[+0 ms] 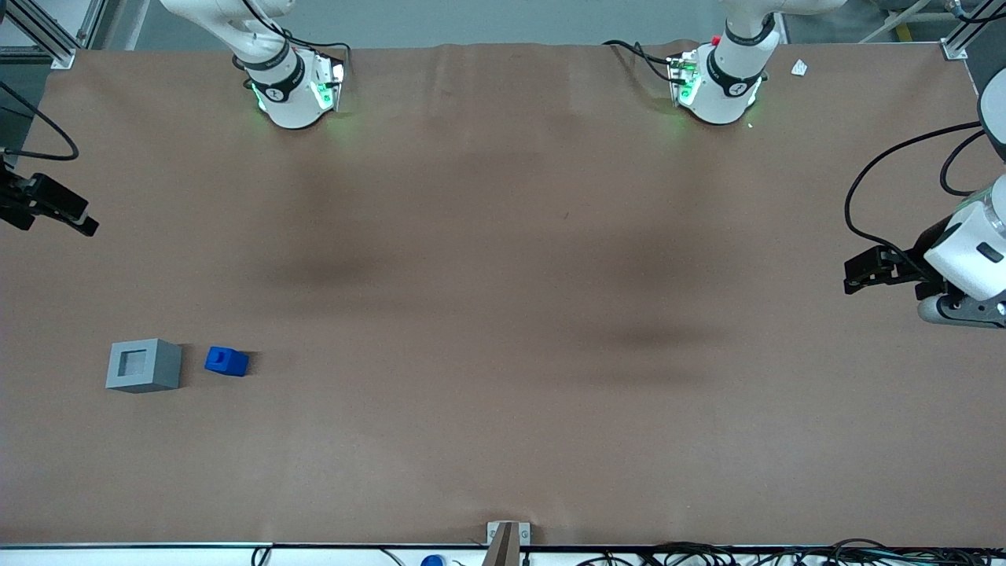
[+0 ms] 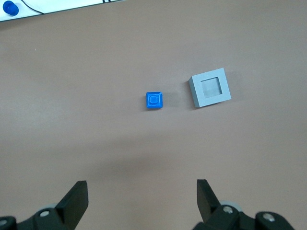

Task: Insert blue part into gray base with right arm
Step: 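Move the open right gripper down toward the blue block, then close the right gripper on the blue block and lift it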

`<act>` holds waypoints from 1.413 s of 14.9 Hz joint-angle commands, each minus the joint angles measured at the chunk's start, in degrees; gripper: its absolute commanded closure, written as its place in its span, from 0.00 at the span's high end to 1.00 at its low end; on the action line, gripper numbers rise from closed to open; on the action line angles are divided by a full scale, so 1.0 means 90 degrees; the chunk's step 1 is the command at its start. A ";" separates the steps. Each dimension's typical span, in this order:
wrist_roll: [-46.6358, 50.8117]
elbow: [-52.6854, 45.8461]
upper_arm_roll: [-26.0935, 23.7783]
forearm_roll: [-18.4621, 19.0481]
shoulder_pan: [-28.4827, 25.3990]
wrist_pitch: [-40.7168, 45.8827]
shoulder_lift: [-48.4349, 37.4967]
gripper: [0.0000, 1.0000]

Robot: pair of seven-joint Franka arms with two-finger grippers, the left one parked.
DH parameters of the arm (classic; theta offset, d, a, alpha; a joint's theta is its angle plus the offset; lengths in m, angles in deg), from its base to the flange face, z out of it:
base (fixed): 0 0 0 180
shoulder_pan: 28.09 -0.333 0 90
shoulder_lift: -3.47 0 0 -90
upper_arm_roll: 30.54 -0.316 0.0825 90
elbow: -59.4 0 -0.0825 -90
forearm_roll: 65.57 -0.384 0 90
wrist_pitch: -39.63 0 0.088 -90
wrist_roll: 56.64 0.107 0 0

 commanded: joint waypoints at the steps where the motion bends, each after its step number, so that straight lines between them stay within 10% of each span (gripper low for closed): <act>1: 0.0097 -0.0120 -0.0043 0.0102 0.0048 0.0143 0.0025 1.00; 15: 0.0009 -0.0686 -0.0062 0.0444 -0.0019 0.0153 0.1977 1.00; 21: 0.0068 0.0006 -0.0091 0.0239 -0.0020 -0.2480 0.2914 1.00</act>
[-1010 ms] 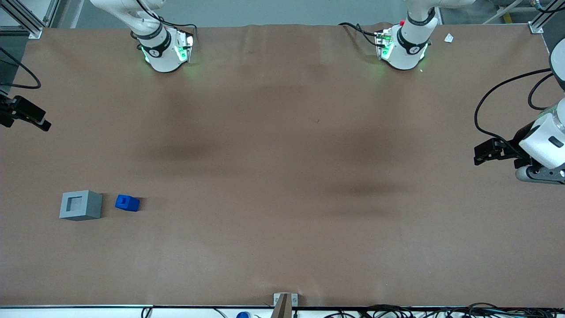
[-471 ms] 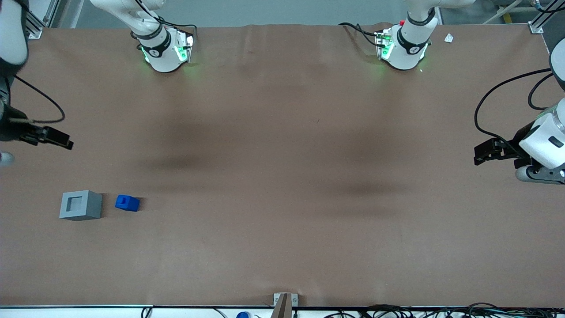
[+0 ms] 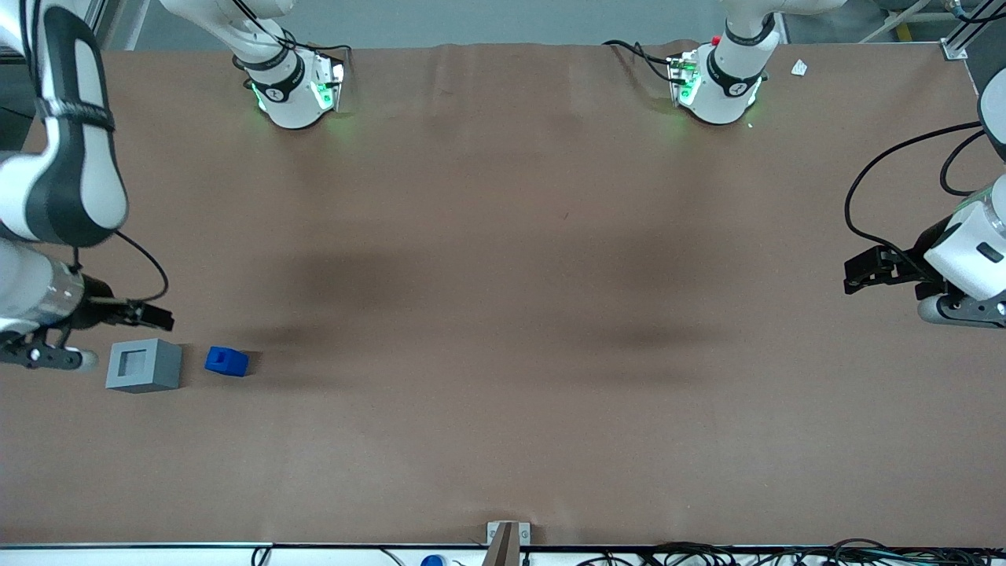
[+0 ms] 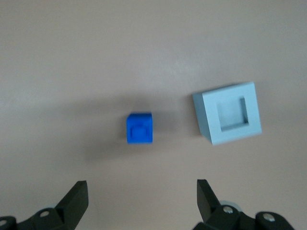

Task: Insert blue part into gray base with right arm
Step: 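Close the right gripper on the blue block and lift it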

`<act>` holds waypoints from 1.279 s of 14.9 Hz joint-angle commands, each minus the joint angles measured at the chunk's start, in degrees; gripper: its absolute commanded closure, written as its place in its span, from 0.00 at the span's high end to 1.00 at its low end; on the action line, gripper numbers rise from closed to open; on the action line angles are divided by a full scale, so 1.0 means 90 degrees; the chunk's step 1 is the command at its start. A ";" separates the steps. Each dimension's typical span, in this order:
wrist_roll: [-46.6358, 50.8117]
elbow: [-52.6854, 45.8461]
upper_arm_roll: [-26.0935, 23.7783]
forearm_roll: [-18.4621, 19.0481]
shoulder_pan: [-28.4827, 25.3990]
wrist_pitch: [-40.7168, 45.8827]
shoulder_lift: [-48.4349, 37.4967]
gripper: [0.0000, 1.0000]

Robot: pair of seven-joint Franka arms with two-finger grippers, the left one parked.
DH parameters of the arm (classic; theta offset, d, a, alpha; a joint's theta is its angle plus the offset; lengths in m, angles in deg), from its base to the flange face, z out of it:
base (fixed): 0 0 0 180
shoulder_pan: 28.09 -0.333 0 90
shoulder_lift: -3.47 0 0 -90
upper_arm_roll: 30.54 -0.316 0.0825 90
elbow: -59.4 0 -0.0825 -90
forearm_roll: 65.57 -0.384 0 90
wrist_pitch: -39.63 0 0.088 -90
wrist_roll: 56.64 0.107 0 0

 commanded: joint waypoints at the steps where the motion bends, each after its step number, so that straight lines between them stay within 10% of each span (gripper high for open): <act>1: 0.0053 0.0356 -0.0036 -0.0050 0.0010 -0.0875 0.0319 1.00; 14: -0.0015 0.0465 -0.0045 -0.0587 -0.0019 -0.2020 0.1570 1.00; 19: -0.0034 0.0475 -0.0036 -0.0587 -0.0029 -0.2060 0.1619 0.42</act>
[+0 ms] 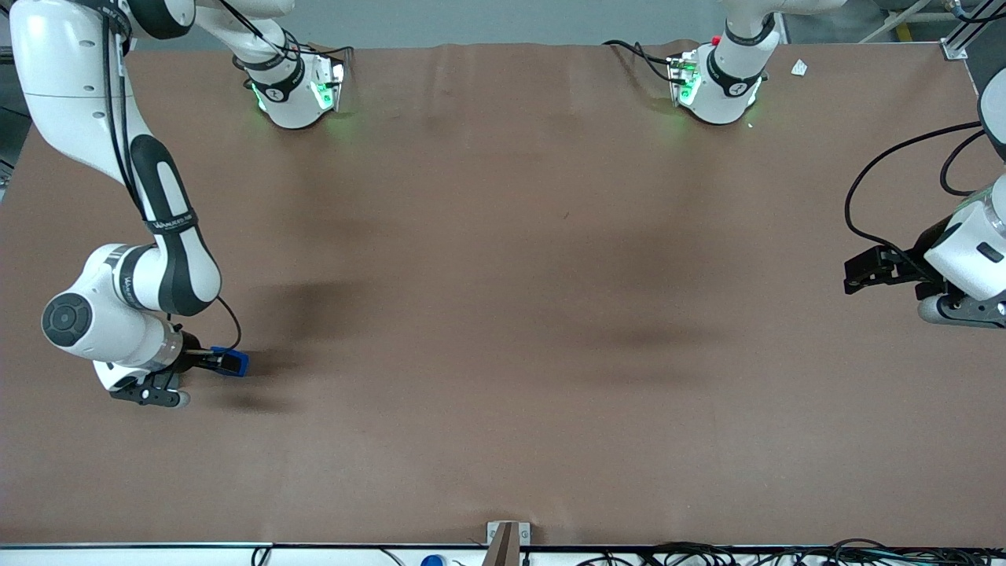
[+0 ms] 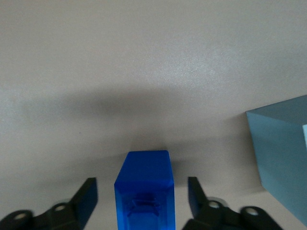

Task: Insert blue part into gray base with right arm
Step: 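Carry the blue block over the gray base's square opening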

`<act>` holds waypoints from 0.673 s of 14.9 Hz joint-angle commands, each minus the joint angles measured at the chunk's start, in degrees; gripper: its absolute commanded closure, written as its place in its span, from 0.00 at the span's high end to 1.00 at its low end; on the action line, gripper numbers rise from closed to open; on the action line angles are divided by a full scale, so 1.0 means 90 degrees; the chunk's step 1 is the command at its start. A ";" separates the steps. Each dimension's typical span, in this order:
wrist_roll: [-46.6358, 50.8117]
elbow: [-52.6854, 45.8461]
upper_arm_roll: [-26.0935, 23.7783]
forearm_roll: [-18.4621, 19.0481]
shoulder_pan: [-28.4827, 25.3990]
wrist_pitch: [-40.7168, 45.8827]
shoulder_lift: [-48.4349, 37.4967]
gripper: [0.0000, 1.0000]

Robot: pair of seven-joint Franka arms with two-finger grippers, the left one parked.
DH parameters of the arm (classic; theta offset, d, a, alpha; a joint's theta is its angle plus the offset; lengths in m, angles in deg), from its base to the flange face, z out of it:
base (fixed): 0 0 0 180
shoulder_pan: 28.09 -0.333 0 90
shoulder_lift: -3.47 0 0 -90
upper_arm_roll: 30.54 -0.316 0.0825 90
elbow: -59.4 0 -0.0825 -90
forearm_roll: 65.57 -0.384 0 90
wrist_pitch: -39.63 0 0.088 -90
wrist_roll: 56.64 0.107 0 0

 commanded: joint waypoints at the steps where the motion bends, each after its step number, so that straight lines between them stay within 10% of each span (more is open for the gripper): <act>1: -0.0033 0.0038 -0.0003 -0.0099 -0.0021 -0.0030 -0.0026 0.28; 4: -0.0043 0.0028 0.0006 -0.0090 -0.0041 0.0048 -0.0026 0.03; 10: -0.1720 -0.1102 0.0055 -0.0011 0.0446 0.1715 -0.0221 0.00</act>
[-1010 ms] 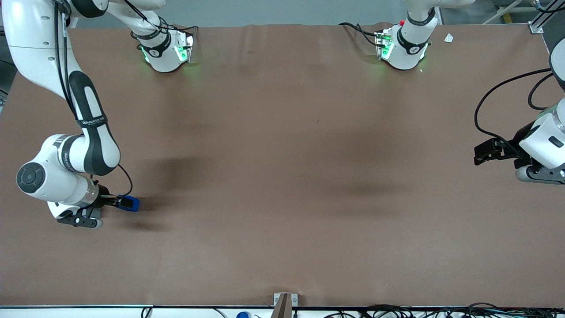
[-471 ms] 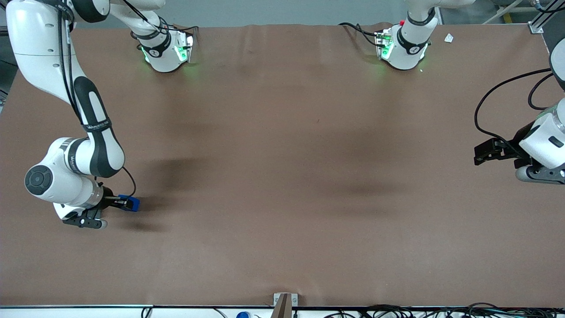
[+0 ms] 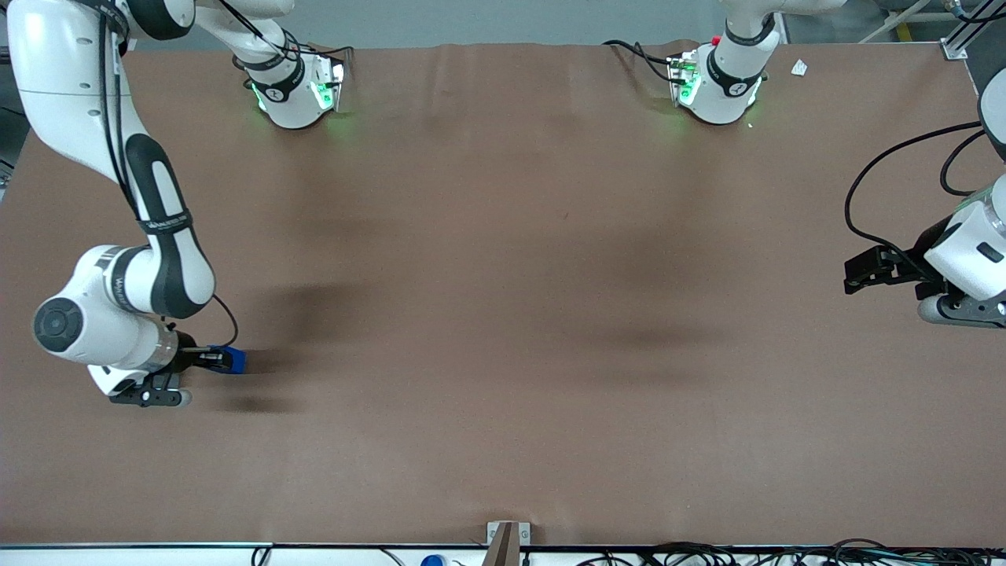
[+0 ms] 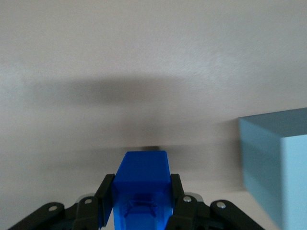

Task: Insert blue part into gray base with right arm
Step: 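Carry the blue block over the gray base's square opening, then lower the blue block into the gray base's opening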

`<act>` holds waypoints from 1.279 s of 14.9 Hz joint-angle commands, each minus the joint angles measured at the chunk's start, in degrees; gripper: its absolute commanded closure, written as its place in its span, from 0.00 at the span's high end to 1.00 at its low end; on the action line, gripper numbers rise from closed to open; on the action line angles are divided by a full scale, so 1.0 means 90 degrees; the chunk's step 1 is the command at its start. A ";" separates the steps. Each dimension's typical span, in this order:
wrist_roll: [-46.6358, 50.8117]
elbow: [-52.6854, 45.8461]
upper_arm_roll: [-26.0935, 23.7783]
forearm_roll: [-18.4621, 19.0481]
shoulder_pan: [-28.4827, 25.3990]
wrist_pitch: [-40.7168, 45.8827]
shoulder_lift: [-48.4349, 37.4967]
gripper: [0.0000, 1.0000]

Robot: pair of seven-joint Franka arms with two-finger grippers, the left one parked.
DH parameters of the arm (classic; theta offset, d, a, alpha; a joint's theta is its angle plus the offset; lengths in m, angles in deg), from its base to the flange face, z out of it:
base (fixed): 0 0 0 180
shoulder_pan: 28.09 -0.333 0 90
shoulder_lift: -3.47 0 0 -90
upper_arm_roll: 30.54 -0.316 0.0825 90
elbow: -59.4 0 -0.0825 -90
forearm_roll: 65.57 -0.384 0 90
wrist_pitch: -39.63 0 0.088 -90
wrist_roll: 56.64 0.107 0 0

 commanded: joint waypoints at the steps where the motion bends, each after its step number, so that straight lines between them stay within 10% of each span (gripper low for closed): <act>1: -0.0955 -0.0713 -0.0035 -0.0005 0.0487 0.0904 -0.0165 0.00; 19: -0.1388 -0.1731 -0.0044 -0.0015 0.1318 0.1228 0.0450 0.00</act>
